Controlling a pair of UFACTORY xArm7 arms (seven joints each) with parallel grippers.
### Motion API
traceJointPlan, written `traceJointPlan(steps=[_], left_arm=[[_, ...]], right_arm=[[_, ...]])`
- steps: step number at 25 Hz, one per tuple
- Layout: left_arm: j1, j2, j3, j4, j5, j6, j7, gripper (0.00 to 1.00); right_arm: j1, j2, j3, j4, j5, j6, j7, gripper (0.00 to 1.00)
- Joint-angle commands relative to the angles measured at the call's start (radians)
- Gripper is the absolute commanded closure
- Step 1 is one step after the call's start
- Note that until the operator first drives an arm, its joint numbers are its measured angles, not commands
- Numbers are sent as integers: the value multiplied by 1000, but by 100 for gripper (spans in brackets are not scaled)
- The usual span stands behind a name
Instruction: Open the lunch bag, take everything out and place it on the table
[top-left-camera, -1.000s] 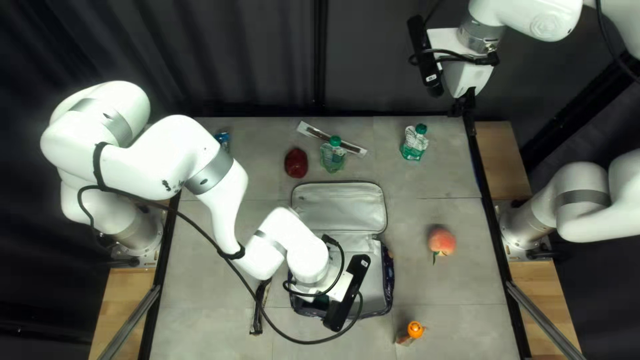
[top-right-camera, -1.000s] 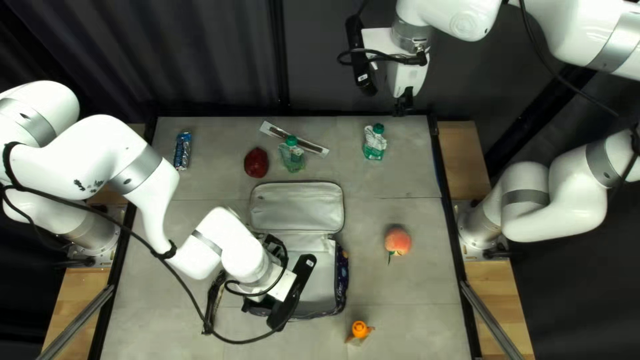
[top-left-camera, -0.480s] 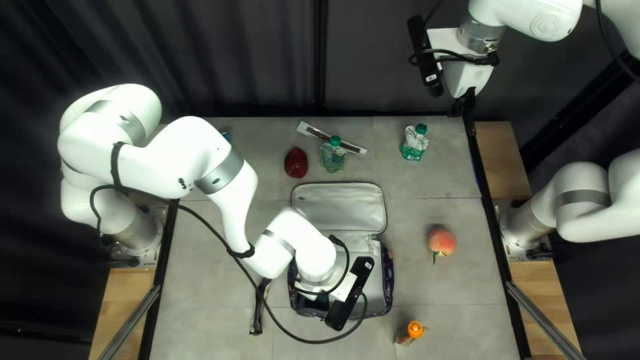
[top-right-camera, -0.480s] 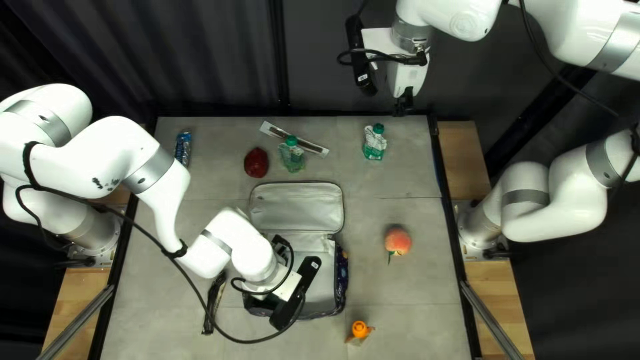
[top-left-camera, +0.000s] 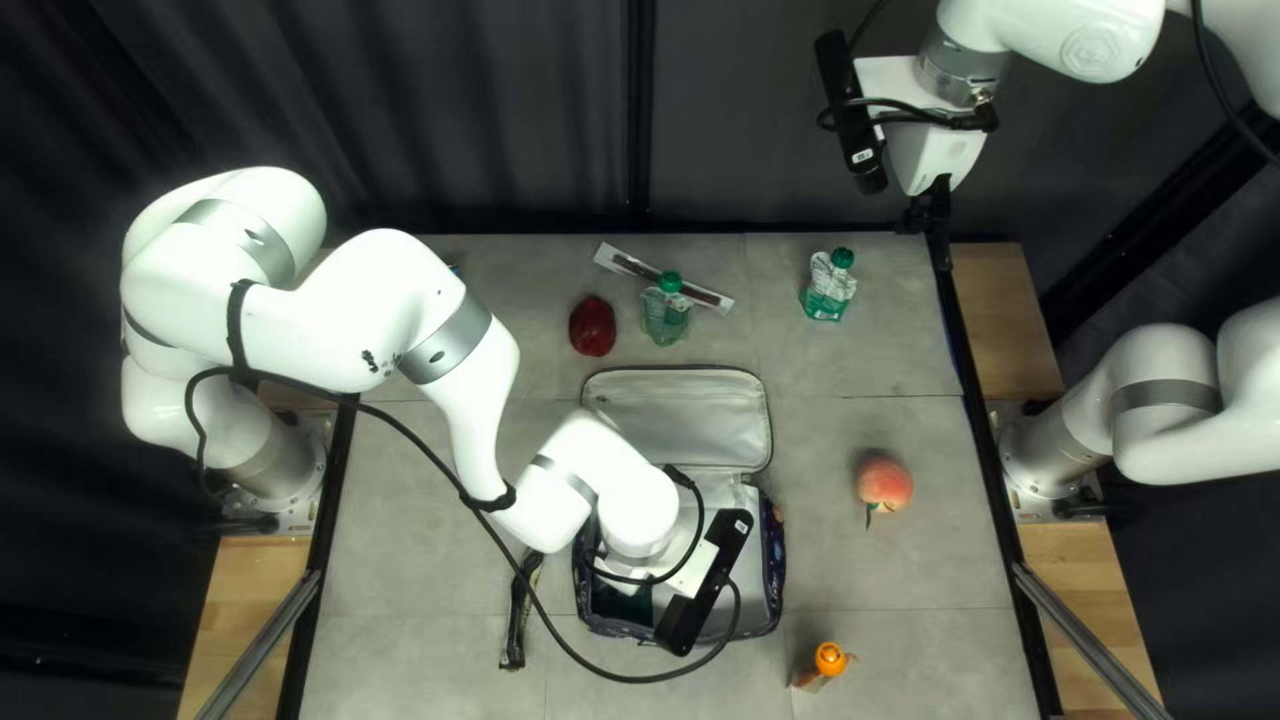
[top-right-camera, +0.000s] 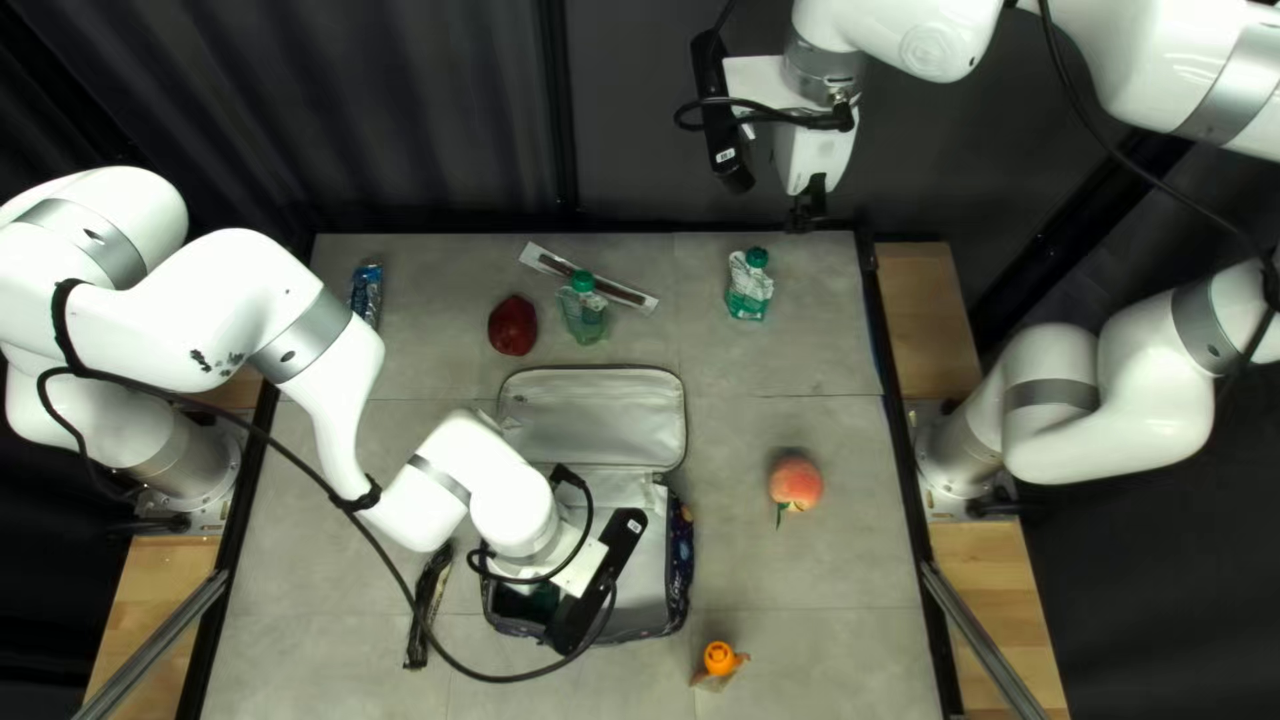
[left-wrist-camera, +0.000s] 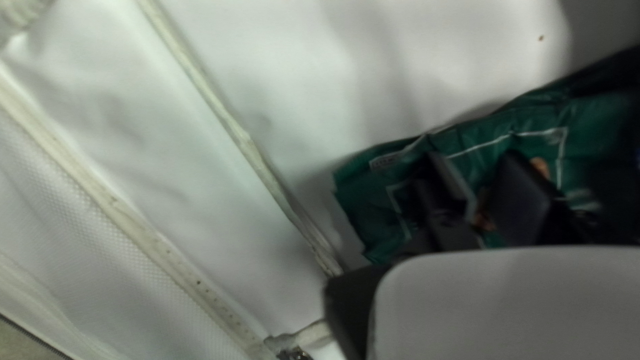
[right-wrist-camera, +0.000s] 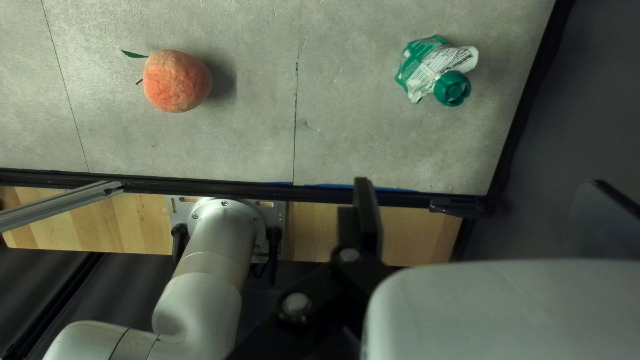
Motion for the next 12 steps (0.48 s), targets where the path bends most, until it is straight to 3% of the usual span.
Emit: traceJointPlan(steps=[1,4,9,11,12], left_arm=[[24,-78,-37,10,-49,79,52,100],[34,-147,-60,36,-84,174,98,100],[44,-183,-64,51,-97,229,139,100],[37,-152,-58,59,-84,217,135,2],[34,-118,-50,60,-73,193,136,0]], right_arm=[[0,0,0,0,0,0,0,0],[0,0,0,0,0,0,0,0],[0,0,0,0,0,0,0,0],[0,0,0,0,0,0,0,0],[0,0,0,0,0,0,0,0]])
